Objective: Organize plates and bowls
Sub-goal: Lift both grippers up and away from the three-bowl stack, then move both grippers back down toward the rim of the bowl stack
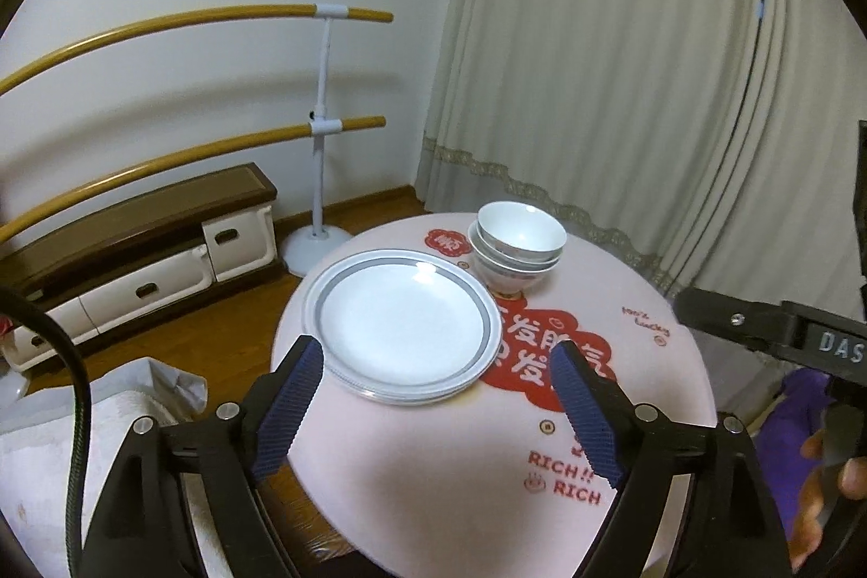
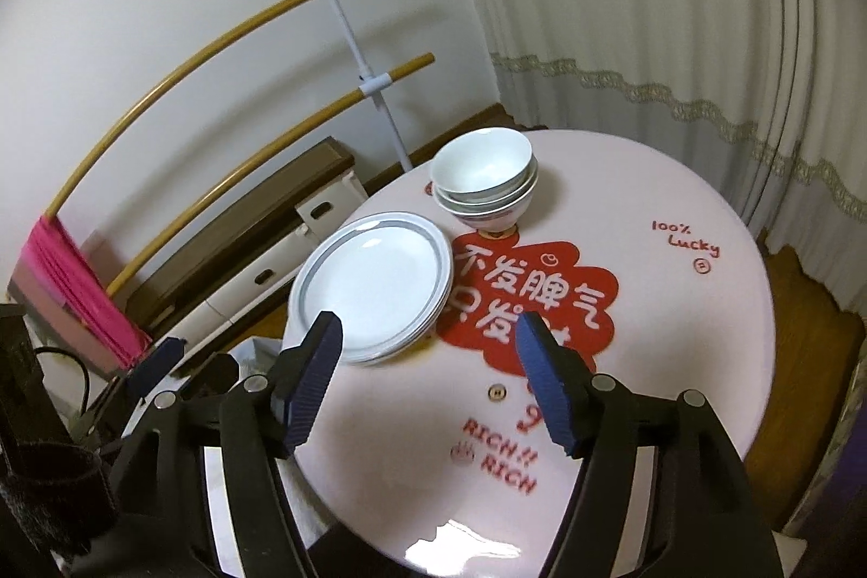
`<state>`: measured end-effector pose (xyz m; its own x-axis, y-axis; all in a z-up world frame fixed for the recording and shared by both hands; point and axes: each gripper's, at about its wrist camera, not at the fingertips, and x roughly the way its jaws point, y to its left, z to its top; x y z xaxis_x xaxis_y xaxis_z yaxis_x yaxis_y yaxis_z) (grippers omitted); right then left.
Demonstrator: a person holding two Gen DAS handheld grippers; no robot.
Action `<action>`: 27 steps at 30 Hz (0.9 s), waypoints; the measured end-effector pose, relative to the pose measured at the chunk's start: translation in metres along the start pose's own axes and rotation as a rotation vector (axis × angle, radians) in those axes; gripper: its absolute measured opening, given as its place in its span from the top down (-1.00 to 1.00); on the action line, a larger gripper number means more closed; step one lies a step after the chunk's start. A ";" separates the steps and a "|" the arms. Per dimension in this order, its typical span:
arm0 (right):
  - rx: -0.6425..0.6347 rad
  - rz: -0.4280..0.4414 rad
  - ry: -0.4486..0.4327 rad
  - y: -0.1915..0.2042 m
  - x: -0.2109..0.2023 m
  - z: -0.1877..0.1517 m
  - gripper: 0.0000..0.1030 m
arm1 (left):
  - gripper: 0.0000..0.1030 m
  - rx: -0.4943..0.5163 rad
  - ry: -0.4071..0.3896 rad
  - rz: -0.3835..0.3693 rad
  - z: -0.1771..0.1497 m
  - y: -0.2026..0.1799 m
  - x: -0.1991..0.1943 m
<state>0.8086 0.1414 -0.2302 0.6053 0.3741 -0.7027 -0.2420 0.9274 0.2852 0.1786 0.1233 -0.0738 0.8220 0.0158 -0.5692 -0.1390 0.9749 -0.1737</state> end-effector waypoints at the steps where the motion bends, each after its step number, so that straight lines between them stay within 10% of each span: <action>1: -0.011 -0.001 -0.007 0.003 -0.007 -0.003 -0.35 | -0.71 0.000 -0.010 0.003 -0.004 0.000 -0.006; 12: -0.151 0.058 -0.042 -0.001 -0.026 0.003 -0.57 | -0.82 0.008 -0.021 0.049 -0.048 -0.002 0.015; 27: -0.149 0.094 0.244 -0.090 0.067 0.091 -0.57 | -0.81 -0.075 0.203 0.182 0.041 -0.013 0.142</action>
<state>0.9397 0.0830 -0.2430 0.3795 0.4309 -0.8188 -0.4079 0.8722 0.2699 0.3203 0.1220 -0.1194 0.6537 0.1367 -0.7443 -0.3209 0.9408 -0.1090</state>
